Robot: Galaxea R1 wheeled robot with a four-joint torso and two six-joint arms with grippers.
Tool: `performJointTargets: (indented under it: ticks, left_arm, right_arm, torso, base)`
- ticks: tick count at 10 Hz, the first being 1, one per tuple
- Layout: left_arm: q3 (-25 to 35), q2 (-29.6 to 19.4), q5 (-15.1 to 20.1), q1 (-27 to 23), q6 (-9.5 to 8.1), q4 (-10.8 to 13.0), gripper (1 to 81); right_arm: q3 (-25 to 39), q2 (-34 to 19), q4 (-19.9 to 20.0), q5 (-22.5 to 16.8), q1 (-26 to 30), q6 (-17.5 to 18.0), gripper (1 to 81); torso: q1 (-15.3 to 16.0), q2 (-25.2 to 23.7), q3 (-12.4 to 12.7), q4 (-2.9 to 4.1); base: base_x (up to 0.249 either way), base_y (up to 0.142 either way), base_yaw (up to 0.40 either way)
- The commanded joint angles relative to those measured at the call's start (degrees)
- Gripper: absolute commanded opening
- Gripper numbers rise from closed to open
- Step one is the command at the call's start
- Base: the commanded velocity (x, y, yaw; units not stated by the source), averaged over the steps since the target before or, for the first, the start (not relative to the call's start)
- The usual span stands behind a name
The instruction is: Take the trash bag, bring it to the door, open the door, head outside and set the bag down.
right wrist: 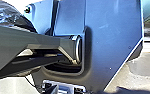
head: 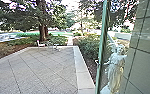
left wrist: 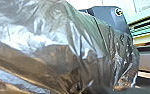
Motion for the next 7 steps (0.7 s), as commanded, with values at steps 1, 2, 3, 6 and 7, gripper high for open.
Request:
performJointTargets:
  ticks: [1,2,3,6,7]
  left_arm:
    - [0.46,0.17,2.86,-2.77,0.0,0.13,1.0]
    - [0.37,0.17,2.77,-2.77,0.0,0.03,1.0]
    - [0.37,0.08,2.77,-2.77,0.0,-0.14,1.0]
    - [0.37,0.17,2.77,-2.77,0.0,-0.05,1.0]
    - [0.46,0.08,2.77,-2.77,0.0,-0.14,1.0]
  right_arm:
    - [0.23,0.02,-0.06,-3.04,2.65,-0.13,81.1]
    - [0.23,0.02,-0.06,-3.04,2.73,-0.13,81.1]
    - [0.23,0.02,-0.06,-3.04,2.74,-0.13,81.1]
    - [0.06,0.02,-0.15,-3.04,2.65,-0.13,81.1]
    - [-0.12,0.02,-0.15,-3.04,2.57,-0.13,81.1]
  torso:
    - [0.0,0.0,0.0,0.0]
    - [0.02,0.0,0.0,0.0]
    - [0.02,0.02,0.0,0.0]
    - [0.0,0.0,0.0,0.0]
    - [0.02,0.0,0.0,0.0]
  base:
    - [0.077,0.0,0.0]
    - [0.069,0.0,0.0]
    - [0.069,0.0,0.0]
    - [0.067,0.0,0.0]
    - [0.0,0.0,0.0]
